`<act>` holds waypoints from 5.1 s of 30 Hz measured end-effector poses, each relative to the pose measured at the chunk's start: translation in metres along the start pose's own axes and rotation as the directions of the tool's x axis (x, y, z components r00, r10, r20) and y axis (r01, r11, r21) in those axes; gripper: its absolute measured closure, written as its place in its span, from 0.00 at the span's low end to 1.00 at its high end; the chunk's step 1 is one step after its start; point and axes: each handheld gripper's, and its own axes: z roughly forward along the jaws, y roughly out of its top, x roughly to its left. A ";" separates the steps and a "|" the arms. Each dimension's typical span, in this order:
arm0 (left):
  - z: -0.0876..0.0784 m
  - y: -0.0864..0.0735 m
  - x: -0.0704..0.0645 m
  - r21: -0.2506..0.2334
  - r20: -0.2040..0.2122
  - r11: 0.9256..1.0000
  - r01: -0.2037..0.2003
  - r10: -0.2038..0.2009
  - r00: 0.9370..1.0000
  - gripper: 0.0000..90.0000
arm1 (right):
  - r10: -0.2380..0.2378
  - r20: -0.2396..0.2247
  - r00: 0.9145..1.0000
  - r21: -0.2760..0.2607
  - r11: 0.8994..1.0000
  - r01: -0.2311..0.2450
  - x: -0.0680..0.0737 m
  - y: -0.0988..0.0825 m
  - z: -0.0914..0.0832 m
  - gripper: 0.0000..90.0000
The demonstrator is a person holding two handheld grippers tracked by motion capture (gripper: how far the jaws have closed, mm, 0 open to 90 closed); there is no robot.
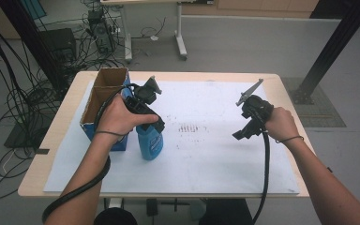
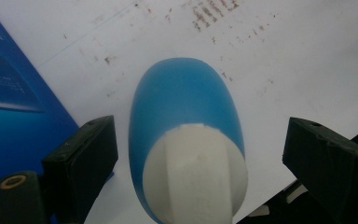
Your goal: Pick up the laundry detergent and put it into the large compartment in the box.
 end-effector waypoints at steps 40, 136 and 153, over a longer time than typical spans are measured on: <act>0.008 -0.003 0.003 0.008 -0.004 1.000 0.006 -0.006 1.000 0.12 | -0.013 0.009 1.000 0.007 1.000 0.013 0.000 0.001 0.002 0.04; 0.012 -0.006 0.002 0.025 -0.023 1.000 0.012 -0.011 1.000 0.13 | 0.013 0.003 1.000 -0.014 1.000 -0.013 -0.001 -0.002 0.002 0.03; 0.012 -0.005 0.002 0.033 -0.016 0.999 0.030 -0.030 0.999 0.26 | 0.004 0.001 1.000 -0.016 1.000 -0.004 -0.001 -0.002 0.002 0.04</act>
